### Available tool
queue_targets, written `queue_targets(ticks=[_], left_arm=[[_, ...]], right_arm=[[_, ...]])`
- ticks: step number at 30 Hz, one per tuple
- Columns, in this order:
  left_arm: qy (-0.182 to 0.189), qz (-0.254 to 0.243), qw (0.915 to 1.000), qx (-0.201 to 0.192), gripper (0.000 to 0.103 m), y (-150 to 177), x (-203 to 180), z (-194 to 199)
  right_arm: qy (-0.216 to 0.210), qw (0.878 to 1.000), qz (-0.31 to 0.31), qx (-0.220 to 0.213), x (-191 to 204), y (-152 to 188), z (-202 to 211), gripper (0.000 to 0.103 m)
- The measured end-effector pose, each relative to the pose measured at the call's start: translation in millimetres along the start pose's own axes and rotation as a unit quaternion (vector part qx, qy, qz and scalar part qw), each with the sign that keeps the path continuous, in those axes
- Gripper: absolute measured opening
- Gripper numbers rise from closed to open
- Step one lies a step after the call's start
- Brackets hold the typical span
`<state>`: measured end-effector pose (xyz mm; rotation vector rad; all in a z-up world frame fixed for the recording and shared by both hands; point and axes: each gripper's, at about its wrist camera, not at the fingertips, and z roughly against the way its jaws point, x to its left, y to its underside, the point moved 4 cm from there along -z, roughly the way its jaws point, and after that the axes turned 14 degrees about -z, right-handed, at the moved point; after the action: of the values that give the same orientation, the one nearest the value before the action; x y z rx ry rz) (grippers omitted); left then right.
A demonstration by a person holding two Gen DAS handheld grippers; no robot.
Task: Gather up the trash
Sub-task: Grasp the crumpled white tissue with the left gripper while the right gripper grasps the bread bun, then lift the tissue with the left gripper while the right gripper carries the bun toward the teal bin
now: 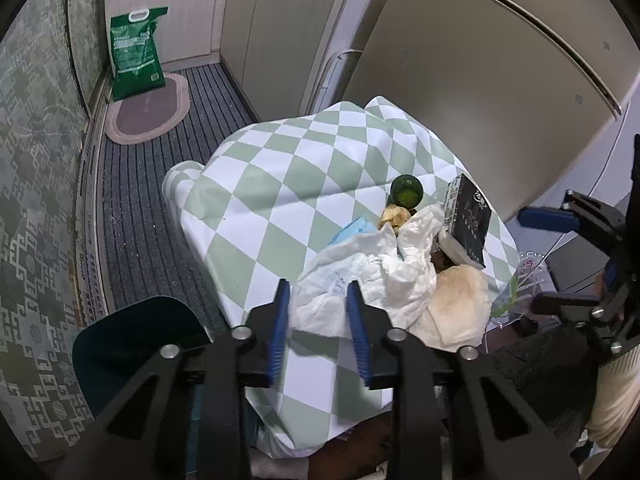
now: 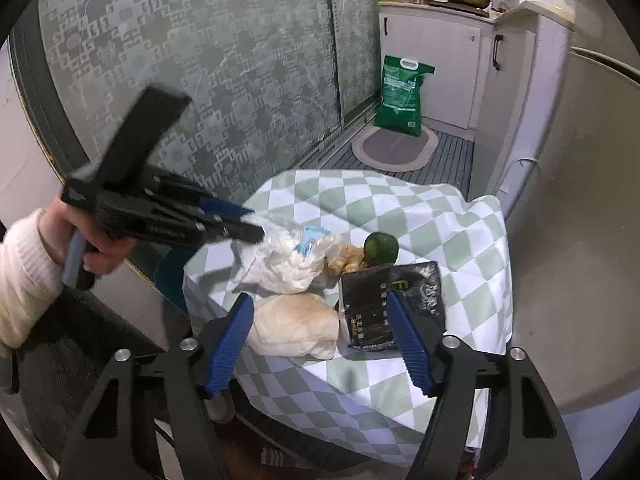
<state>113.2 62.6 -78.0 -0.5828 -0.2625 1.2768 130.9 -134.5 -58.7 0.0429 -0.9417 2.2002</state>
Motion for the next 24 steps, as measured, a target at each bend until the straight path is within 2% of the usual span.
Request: queue_targets(ticks=[8, 11, 13, 19, 24], left_arm=[[-0.01, -0.021, 0.9997, 0.0, 0.004, 0, -13, 3], [-0.021, -0.022, 0.9995, -0.007, 0.003, 1, -16, 8], [-0.026, -0.02, 0.9992, -0.022, 0.002, 1, -18, 16], [-0.022, -0.011, 0.998, -0.058, 0.002, -2, -19, 34], [-0.021, -0.007, 0.997, -0.074, 0.002, -2, -20, 41]], right_arm=[[-0.006, 1.0, 0.019, 0.023, 10, 13, -15, 0.061], [-0.014, 0.999, 0.027, 0.029, 17, 18, -22, 0.058], [-0.004, 0.999, 0.036, 0.036, 20, 20, -29, 0.055], [0.027, 0.997, 0.052, 0.041, 23, 23, -44, 0.055], [0.044, 0.997, 0.055, 0.044, 22, 22, -53, 0.042]])
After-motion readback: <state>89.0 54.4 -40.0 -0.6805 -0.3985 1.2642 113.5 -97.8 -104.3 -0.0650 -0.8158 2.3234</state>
